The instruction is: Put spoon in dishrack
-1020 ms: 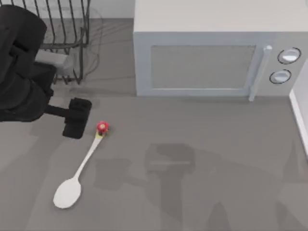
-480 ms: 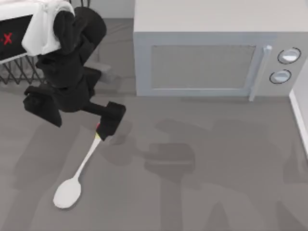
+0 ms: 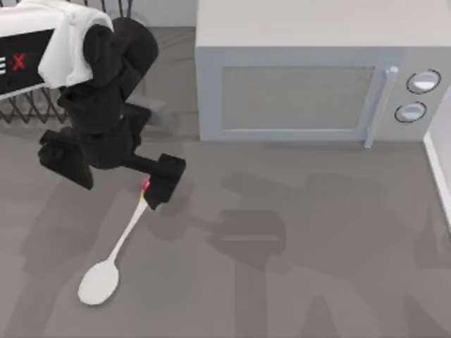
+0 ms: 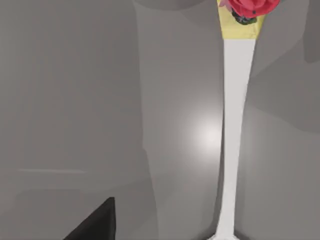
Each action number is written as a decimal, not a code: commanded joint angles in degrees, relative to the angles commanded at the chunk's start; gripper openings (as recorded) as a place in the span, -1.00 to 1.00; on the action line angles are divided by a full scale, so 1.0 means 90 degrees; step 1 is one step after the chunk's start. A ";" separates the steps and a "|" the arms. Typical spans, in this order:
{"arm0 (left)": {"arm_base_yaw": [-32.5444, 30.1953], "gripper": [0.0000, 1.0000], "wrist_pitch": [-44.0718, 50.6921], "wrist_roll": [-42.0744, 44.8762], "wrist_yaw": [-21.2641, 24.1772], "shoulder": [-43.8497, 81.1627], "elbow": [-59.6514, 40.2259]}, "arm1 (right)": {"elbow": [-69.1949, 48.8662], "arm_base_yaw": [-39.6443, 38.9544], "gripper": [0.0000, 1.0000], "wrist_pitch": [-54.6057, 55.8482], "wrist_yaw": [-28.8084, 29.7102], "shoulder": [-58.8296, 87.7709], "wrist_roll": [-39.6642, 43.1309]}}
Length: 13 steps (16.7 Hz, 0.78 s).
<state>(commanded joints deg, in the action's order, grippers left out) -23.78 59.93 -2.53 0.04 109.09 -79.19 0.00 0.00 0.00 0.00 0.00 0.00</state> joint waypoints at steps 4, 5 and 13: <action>-0.0005 1.00 -0.1050 0.0008 0.0003 0.0443 0.0561 | 0.0000 0.0000 1.00 0.0000 0.0000 0.0000 0.0000; -0.0005 1.00 -0.1346 0.0009 0.0003 0.0565 0.0722 | 0.0000 0.0000 1.00 0.0000 0.0000 0.0000 0.0000; -0.0007 1.00 -0.2068 0.0014 0.0006 0.0904 0.1147 | 0.0000 0.0000 1.00 0.0000 0.0000 0.0000 0.0000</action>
<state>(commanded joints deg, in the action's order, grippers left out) -23.85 41.32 -2.40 0.09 117.23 -68.87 0.00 0.00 0.00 0.00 0.00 0.00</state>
